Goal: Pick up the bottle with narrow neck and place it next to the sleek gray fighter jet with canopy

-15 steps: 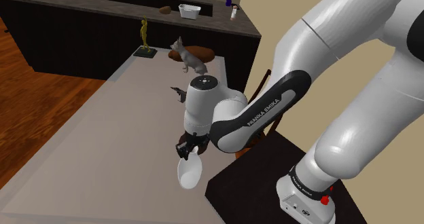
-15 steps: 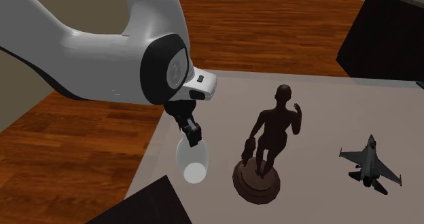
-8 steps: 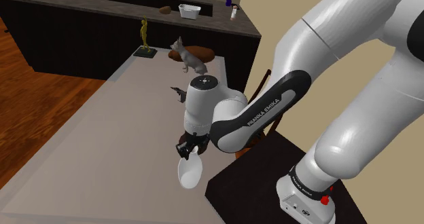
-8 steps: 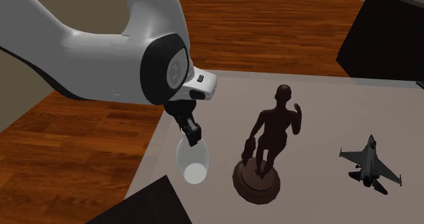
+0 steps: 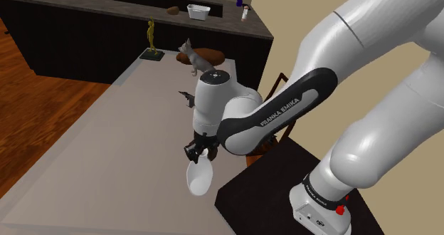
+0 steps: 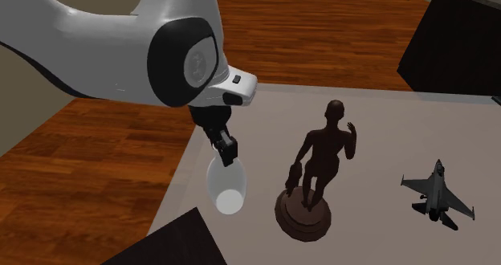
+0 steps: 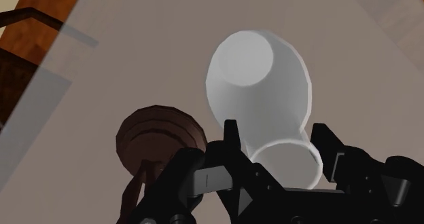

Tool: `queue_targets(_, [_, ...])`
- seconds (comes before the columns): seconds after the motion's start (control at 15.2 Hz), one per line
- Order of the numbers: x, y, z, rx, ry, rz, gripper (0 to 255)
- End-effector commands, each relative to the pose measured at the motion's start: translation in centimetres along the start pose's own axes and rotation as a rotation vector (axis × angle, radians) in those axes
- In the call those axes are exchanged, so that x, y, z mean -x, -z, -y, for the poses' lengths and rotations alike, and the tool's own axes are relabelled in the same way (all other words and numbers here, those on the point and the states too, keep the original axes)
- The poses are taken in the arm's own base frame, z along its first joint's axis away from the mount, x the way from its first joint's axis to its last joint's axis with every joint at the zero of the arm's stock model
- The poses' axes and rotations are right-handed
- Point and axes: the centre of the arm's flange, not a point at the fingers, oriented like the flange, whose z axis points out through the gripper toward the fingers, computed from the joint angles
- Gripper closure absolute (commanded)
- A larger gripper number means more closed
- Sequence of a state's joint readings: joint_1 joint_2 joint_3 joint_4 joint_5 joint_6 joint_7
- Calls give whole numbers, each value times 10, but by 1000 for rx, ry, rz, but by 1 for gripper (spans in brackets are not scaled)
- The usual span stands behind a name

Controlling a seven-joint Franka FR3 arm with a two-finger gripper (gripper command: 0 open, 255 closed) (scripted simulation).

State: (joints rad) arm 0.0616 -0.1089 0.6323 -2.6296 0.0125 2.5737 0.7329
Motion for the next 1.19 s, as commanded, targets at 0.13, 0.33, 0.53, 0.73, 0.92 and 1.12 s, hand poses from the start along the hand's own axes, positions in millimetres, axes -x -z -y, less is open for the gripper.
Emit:
queue_targets(0.13, [0,22,0,-1,0,1,255])
queue_targets(0.33, [-1,37,-1,-1,0,1,255])
queue_targets(0.53, [-2,53,-1,-1,0,1,255])
queue_targets(0.73, [-3,69,-1,-1,0,1,255])
queue_targets(0.92, [-4,85,-2,-1,0,1,255])
queue_targets(1.12, [-5,101,-2,-1,0,1,255])
